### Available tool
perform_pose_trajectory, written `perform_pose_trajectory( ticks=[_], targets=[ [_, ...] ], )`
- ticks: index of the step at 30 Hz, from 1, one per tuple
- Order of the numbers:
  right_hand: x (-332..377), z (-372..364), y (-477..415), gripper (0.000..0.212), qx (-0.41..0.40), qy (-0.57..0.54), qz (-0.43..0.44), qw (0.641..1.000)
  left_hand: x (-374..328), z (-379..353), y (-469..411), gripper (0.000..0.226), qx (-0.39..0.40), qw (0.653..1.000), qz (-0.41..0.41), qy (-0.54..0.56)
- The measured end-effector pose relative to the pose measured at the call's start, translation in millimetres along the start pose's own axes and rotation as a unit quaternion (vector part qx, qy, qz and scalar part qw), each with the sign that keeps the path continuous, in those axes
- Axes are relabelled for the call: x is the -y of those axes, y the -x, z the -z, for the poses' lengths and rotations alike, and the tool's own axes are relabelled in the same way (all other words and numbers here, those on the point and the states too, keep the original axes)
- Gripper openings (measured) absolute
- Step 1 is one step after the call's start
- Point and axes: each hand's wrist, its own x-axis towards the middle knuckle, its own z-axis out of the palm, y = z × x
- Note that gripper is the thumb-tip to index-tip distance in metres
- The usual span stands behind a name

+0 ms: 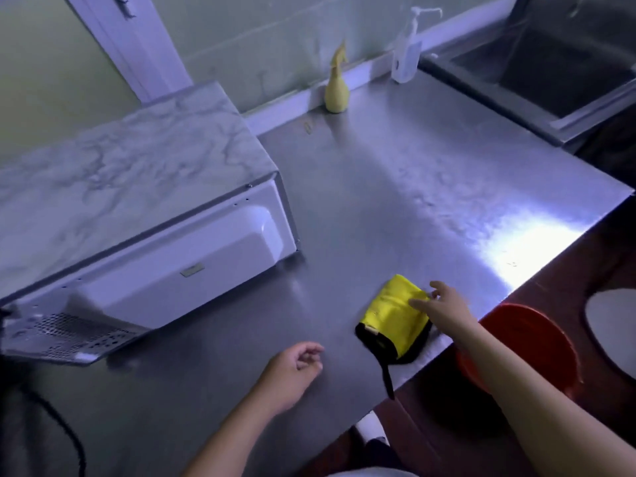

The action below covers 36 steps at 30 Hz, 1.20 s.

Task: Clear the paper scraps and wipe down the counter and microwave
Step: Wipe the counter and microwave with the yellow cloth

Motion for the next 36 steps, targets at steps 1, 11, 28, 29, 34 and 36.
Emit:
perform_pose_trajectory(
  ticks=[1,11,28,29,34,36],
  targets=[
    [0.6,-1.8,-7.8,0.054,0.012,0.036,0.009,0.999,-7.2,-6.2,-7.8,0.025,0.006,1.0,0.004,-0.008],
    [62.4,29.0,29.3,0.032,0.268,-0.163,0.245,0.917,-78.6,-16.8,-40.8,0.107,0.017,0.997,-0.07,-0.002],
    [187.6,-23.6,155.8,0.064,0.405,-0.424,0.182,0.79,-140.9,71.3,80.5,0.058,-0.126,0.963,-0.161,-0.176],
    [194.2,-24.6,159.7,0.063,0.419,-0.439,0.147,0.781,-141.3,82.5,85.6,0.066,-0.07,0.975,-0.16,-0.14],
    [199.8,-27.0,166.1,0.055,0.499,-0.458,0.092,0.73,-118.6,140.3,104.0,0.039,-0.058,0.974,-0.217,-0.038],
    [196.6,-35.1,163.8,0.054,0.412,-0.483,0.055,0.771,-100.8,155.3,107.3,0.027,-0.103,0.971,-0.218,-0.004]
  ],
)
